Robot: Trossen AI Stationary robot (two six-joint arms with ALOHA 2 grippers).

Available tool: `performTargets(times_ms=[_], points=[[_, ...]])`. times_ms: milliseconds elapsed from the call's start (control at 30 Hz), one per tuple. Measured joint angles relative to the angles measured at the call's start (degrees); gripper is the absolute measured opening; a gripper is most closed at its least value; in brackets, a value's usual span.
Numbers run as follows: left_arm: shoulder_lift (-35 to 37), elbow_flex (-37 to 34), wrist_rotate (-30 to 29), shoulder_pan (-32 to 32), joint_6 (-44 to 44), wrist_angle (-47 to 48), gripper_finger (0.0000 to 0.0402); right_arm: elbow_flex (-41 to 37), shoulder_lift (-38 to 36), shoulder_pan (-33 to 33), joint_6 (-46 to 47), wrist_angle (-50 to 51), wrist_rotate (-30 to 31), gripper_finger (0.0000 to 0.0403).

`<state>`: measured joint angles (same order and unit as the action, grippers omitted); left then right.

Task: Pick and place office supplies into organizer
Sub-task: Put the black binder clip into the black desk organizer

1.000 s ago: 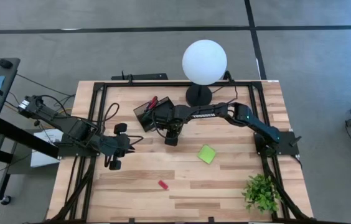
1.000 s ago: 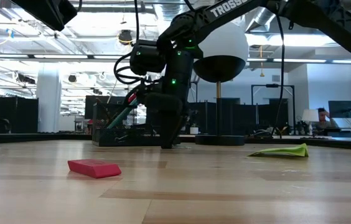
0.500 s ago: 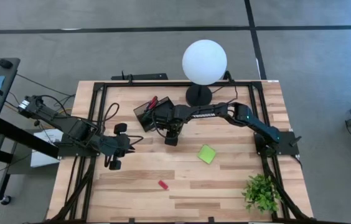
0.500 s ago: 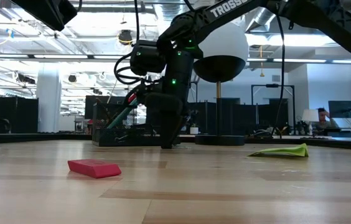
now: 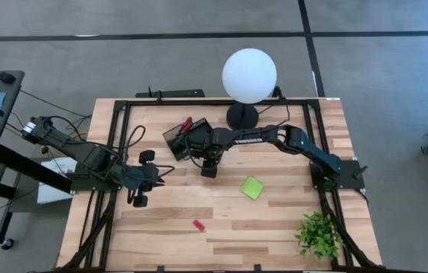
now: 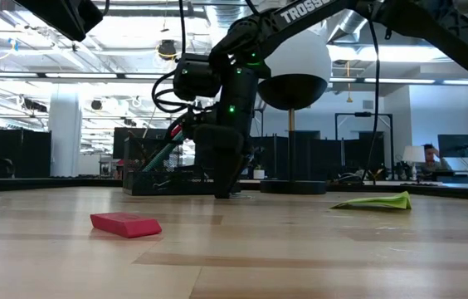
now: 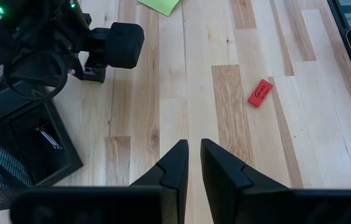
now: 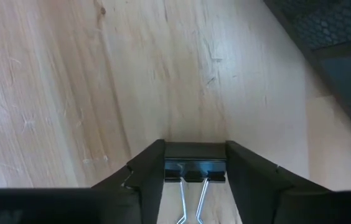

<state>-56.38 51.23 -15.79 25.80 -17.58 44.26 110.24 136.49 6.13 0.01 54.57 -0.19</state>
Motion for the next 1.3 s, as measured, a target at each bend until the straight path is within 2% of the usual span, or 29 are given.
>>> performTargets(times_ms=[200, 500, 800, 1067, 1300], points=[[0.00, 0.00, 0.00, -0.01, 0.00, 0.00, 0.0038, 0.00, 0.00, 0.02, 0.00, 0.12, 0.00, 0.0129], [0.00, 0.01, 0.00, 0.00, 0.00, -0.01, 0.0038, 0.00, 0.04, -0.26, -0.31, 0.40, -0.41, 0.0174], [0.00, 0.00, 0.00, -0.01, 0.00, 0.00, 0.0038, -0.04, 0.00, 0.02, -0.07, -0.38, -1.29, 0.0134], [0.02, 0.00, 0.00, 0.00, 0.00, -0.01, 0.0038, -0.04, 0.00, -0.07, -0.09, -0.59, -1.27, 0.0175], [0.02, -0.01, 0.00, -0.02, 0.00, -0.01, 0.0038, -0.04, 0.00, 0.00, -0.04, -0.61, -1.33, 0.0132]])
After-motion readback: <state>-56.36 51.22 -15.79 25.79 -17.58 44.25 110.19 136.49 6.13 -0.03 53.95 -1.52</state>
